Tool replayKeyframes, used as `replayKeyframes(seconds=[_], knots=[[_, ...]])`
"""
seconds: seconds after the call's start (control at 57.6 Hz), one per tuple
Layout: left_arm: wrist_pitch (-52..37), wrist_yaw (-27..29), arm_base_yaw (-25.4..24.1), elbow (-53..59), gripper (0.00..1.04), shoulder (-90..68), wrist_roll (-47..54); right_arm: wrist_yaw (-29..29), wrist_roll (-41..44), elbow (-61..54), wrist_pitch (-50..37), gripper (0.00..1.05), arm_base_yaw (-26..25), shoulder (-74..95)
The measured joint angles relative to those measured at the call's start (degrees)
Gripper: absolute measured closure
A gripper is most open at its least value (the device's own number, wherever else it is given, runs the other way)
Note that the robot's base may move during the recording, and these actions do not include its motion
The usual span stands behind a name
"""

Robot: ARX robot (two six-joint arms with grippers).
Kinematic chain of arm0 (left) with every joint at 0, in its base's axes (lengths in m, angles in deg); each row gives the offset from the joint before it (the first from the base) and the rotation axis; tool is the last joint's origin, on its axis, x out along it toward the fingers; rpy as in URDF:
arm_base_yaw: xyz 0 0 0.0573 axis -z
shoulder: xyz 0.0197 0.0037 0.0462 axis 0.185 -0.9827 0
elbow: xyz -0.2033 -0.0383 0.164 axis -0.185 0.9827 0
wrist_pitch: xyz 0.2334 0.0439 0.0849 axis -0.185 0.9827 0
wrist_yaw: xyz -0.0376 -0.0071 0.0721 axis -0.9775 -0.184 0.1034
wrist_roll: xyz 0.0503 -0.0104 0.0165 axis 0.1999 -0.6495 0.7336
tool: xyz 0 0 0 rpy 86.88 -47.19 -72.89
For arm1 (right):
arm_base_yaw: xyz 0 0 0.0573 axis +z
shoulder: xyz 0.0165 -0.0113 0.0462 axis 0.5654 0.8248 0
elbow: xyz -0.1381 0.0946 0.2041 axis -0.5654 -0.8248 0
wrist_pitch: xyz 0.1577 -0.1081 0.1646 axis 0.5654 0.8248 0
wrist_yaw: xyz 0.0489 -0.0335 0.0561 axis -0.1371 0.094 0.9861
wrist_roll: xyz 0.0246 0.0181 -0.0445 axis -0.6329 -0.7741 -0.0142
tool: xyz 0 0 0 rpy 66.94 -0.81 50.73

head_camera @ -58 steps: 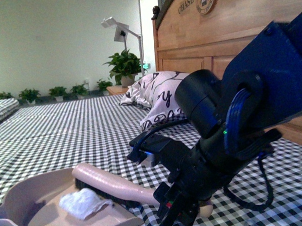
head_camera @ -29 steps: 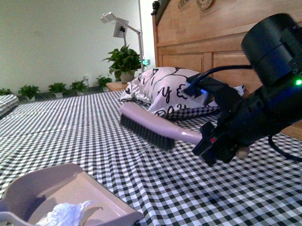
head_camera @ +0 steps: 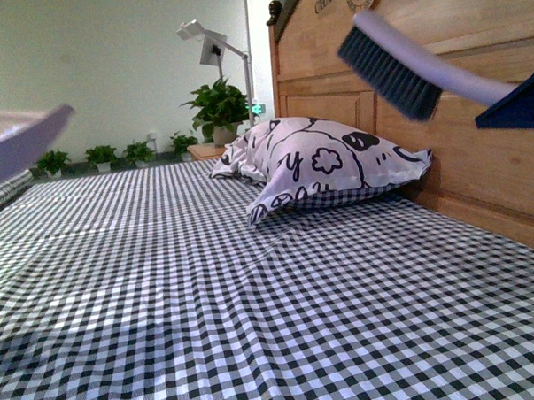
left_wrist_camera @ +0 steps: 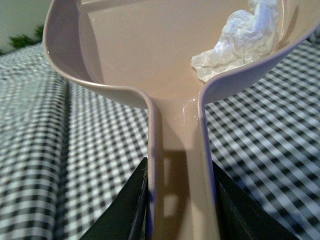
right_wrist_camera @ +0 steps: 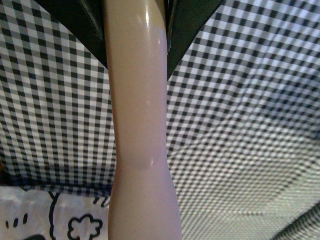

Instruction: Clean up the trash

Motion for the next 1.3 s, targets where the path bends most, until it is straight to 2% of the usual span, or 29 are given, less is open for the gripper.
replayKeyframes(seconds=[0.087,0.174,0.417,0.608,0.833,1.077,1.302], knots=[[-3.78,7.50,0.00,1.29,0.76,3.72,-2.69,2.29,-2.80,-2.34,-1.81,0.84,-1.09,-4.35],[-4.26,9.51,-0.07,3.34,0.76,8.33,-5.42,4.46,-6.27,-4.92,-3.63,0.84,-2.16,-8.90],[1.57,4.79,4.37,11.65,0.76,25.22,-9.25,5.81,-13.16,-13.00,-7.54,0.84,-6.12,-21.53],[5.09,5.03,5.40,15.32,0.76,35.01,-10.29,1.95,-15.72,-18.43,-8.74,0.84,-6.86,-29.09],[11.56,5.01,6.58,18.58,0.76,45.40,-11.52,0.00,-20.09,-22.40,-9.60,0.84,-7.76,-36.17],[16.15,4.28,6.16,19.28,0.76,51.74,-15.39,-1.95,-21.70,-23.43,-9.40,0.84,-7.93,-39.28],[16.55,4.11,5.99,19.74,0.76,52.57,-16.90,-3.39,-21.73,-23.43,-9.25,0.84,-7.93,-39.60]])
